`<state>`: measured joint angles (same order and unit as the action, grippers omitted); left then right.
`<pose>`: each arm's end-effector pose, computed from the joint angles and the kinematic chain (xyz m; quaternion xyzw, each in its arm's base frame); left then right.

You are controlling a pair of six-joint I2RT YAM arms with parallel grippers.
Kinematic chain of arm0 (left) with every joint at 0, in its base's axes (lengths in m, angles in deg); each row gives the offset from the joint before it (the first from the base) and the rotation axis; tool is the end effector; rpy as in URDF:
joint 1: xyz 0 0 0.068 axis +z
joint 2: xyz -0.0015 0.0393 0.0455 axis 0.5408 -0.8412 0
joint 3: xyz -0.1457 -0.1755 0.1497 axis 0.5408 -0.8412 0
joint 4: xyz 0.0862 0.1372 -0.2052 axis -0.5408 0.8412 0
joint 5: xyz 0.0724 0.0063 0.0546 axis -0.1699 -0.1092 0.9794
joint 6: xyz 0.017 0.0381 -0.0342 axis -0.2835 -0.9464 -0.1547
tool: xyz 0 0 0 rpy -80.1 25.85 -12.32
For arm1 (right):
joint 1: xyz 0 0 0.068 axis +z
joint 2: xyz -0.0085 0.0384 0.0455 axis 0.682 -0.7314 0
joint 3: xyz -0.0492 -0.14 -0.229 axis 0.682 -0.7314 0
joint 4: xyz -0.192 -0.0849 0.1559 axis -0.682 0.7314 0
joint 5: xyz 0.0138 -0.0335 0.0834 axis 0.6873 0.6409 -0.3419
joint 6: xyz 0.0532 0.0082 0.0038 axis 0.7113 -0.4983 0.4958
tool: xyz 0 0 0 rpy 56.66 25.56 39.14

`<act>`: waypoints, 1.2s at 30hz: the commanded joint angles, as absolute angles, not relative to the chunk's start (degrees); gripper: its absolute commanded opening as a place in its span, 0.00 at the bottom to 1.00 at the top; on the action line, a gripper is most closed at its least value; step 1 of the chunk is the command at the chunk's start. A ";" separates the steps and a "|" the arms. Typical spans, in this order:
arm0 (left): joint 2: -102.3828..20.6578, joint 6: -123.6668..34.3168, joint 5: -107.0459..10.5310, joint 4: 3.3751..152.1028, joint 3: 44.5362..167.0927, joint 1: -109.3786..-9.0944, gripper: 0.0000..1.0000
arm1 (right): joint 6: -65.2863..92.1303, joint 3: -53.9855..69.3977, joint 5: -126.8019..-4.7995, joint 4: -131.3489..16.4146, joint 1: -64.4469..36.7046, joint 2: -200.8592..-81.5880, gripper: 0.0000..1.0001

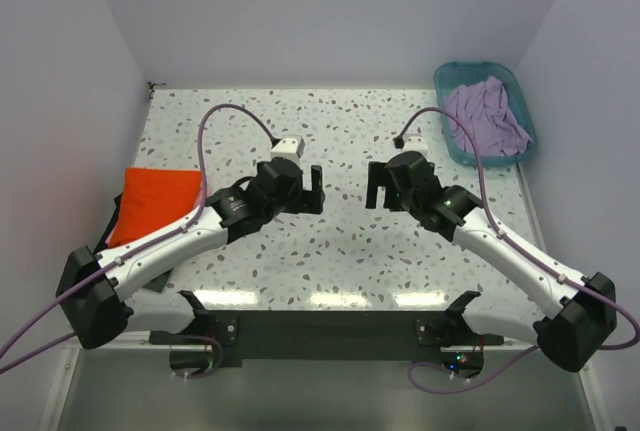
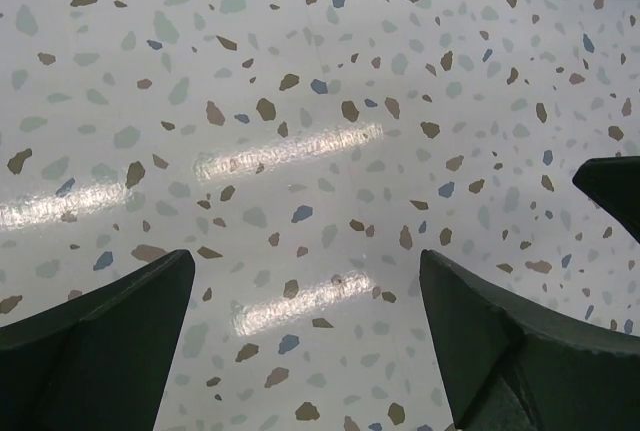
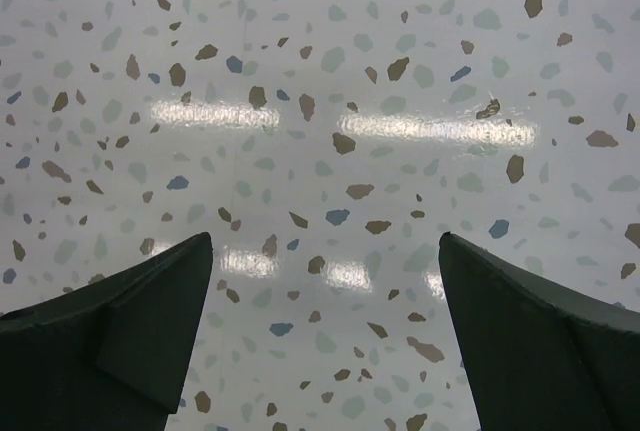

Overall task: Fold and stack the t-shirts
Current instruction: Grab the tshirt from the pile

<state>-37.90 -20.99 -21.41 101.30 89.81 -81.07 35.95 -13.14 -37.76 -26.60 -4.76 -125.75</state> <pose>0.1929 -0.1998 0.2881 0.0301 0.8883 -0.1816 0.4207 0.1980 0.1402 0.2946 0.0016 0.9029 0.0868 0.4209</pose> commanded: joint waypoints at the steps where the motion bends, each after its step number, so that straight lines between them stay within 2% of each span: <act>1: -35.77 -22.59 -22.06 101.02 92.62 -80.90 1.00 | 35.09 -9.57 -35.48 -26.07 -4.68 -125.44 0.99; 9: -32.26 -23.91 -21.72 105.68 94.64 -80.90 1.00 | 31.75 2.55 -31.18 -22.99 -5.38 -136.14 0.99; 12: -30.94 -23.91 -21.80 106.47 94.73 -80.90 1.00 | 30.95 7.91 -33.96 -26.32 -11.68 -141.67 0.99; 14: -30.67 -23.91 -22.24 106.74 94.82 -80.90 1.00 | 31.30 12.90 -38.72 -29.75 -20.30 -145.55 0.99; 19: -30.85 -23.74 -21.10 109.98 96.75 -80.90 1.00 | 30.95 25.65 -33.65 -33.98 -32.16 -160.56 0.99; 21: -31.28 -24.17 -20.05 111.91 98.32 -80.81 1.00 | 32.79 31.64 -29.37 -33.19 -34.72 -164.62 0.99; 27: -32.08 -24.79 -18.55 113.15 100.00 -80.02 1.00 | 37.72 38.15 -23.27 -36.17 -42.29 -177.46 0.99; 36: -34.80 -25.58 -26.63 114.30 100.71 -74.67 1.00 | 38.42 48.08 -19.93 -36.18 -47.56 -192.93 0.99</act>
<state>-34.10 -23.44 -23.11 113.19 98.86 -76.27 36.37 43.60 -23.55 -34.51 -46.33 -191.19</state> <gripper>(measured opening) 0.997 0.986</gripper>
